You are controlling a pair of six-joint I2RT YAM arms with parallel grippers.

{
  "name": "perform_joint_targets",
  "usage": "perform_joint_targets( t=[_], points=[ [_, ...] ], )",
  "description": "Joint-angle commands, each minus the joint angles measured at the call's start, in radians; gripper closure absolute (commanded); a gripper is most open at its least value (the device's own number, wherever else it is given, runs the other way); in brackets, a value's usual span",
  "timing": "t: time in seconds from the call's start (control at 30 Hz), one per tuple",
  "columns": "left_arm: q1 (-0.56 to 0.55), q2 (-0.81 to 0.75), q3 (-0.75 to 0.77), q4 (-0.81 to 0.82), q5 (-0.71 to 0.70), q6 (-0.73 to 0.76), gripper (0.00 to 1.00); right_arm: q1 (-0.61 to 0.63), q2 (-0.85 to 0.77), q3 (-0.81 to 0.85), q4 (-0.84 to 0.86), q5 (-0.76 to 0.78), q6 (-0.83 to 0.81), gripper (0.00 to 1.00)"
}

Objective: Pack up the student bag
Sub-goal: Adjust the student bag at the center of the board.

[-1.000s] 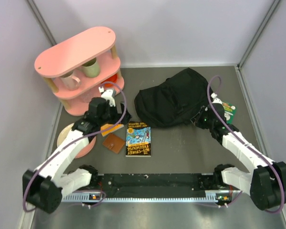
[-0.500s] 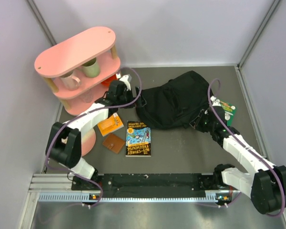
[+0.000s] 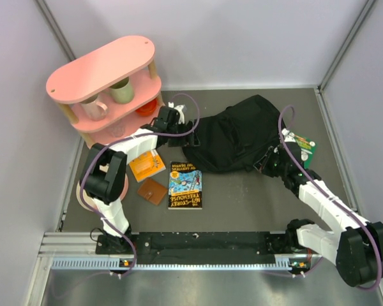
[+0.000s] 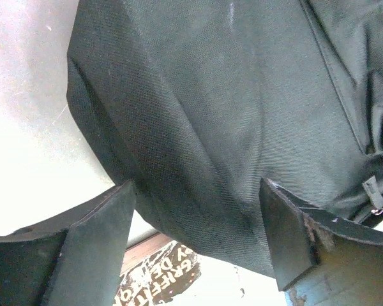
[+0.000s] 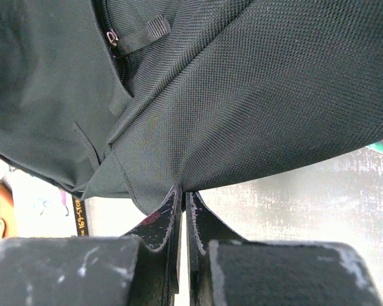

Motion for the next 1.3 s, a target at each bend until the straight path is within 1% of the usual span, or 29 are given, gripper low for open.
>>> perform_joint_targets(
  t=[0.0,0.03,0.13,0.17,0.2,0.33,0.4,0.5,0.63,0.7,0.77,0.8,0.83,0.87,0.9,0.93,0.97,1.0,1.03,1.07,1.1,1.17,1.2,1.27],
  points=[
    [-0.001,0.012,0.035,-0.030,0.001,0.064,0.32,-0.005,0.030,0.038,0.021,-0.018,-0.017,1.00],
    [-0.001,0.010,0.032,-0.031,-0.001,0.069,0.57,-0.005,0.038,0.045,0.022,-0.017,-0.017,1.00],
    [-0.001,0.003,0.032,-0.028,0.028,0.067,0.83,-0.007,0.067,0.062,0.030,-0.008,-0.017,1.00],
    [-0.001,-0.011,0.031,-0.024,0.036,0.066,0.95,-0.007,0.074,0.068,0.035,-0.003,-0.015,1.00],
    [-0.001,-0.023,0.026,-0.016,0.060,0.064,1.00,-0.007,0.088,0.084,0.036,0.001,-0.018,1.00],
    [-0.007,-0.117,0.002,-0.011,0.098,0.049,1.00,-0.036,0.125,0.134,0.036,0.023,-0.017,1.00],
    [-0.019,-0.192,-0.014,-0.017,0.099,0.038,1.00,-0.057,0.140,0.176,0.038,0.014,-0.017,1.00],
    [-0.053,-0.298,-0.078,-0.001,0.091,-0.006,1.00,-0.110,0.165,0.234,0.039,-0.014,-0.015,1.00],
    [-0.118,-0.431,-0.229,0.076,0.064,-0.116,1.00,-0.159,0.214,0.292,0.039,-0.058,-0.023,1.00],
    [-0.166,-0.455,-0.279,0.104,0.058,-0.159,1.00,-0.173,0.232,0.311,0.038,-0.070,-0.028,1.00],
    [-0.220,-0.471,-0.360,0.157,0.045,-0.224,1.00,-0.183,0.263,0.311,0.036,-0.081,-0.026,1.00],
    [-0.238,-0.475,-0.388,0.177,0.036,-0.245,1.00,-0.185,0.272,0.300,0.035,-0.086,-0.028,0.97],
    [-0.258,-0.479,-0.446,0.185,0.023,-0.290,0.97,-0.188,0.280,0.291,0.045,-0.110,-0.029,0.94],
    [-0.293,-0.478,-0.475,0.266,0.012,-0.304,0.98,-0.194,0.295,0.279,0.053,-0.121,-0.028,0.93],
    [-0.306,-0.479,-0.522,0.280,-0.005,-0.331,0.98,-0.196,0.302,0.254,0.058,-0.126,-0.022,0.89],
    [-0.315,-0.485,-0.543,0.288,-0.022,-0.342,0.87,-0.196,0.309,0.240,0.062,-0.139,-0.020,0.87],
    [-0.320,-0.487,-0.561,0.297,-0.033,-0.348,0.73,-0.196,0.314,0.230,0.067,-0.149,-0.020,0.85],
    [-0.320,-0.488,-0.580,0.291,-0.040,-0.347,0.65,-0.197,0.320,0.207,0.065,-0.150,-0.023,0.81],
    [-0.320,-0.497,-0.583,0.279,-0.050,-0.339,0.62,-0.197,0.320,0.193,0.067,-0.149,-0.025,0.75],
    [-0.320,-0.504,-0.584,0.271,-0.056,-0.329,0.52,-0.199,0.318,0.181,0.065,-0.149,-0.025,0.66],
    [-0.320,-0.510,-0.583,0.256,-0.059,-0.304,0.47,-0.200,0.309,0.158,0.067,-0.149,-0.028,0.49],
    [-0.318,-0.516,-0.564,0.225,-0.065,-0.267,0.35,-0.202,0.296,0.139,0.073,-0.137,-0.029,0.40],
    [-0.320,-0.513,-0.526,0.155,-0.080,-0.223,0.29,-0.203,0.286,0.128,0.073,-0.132,-0.029,0.34],
    [-0.318,-0.514,-0.485,0.077,-0.102,-0.181,0.25,-0.206,0.259,0.121,0.071,-0.130,-0.026,0.32]
  ],
)
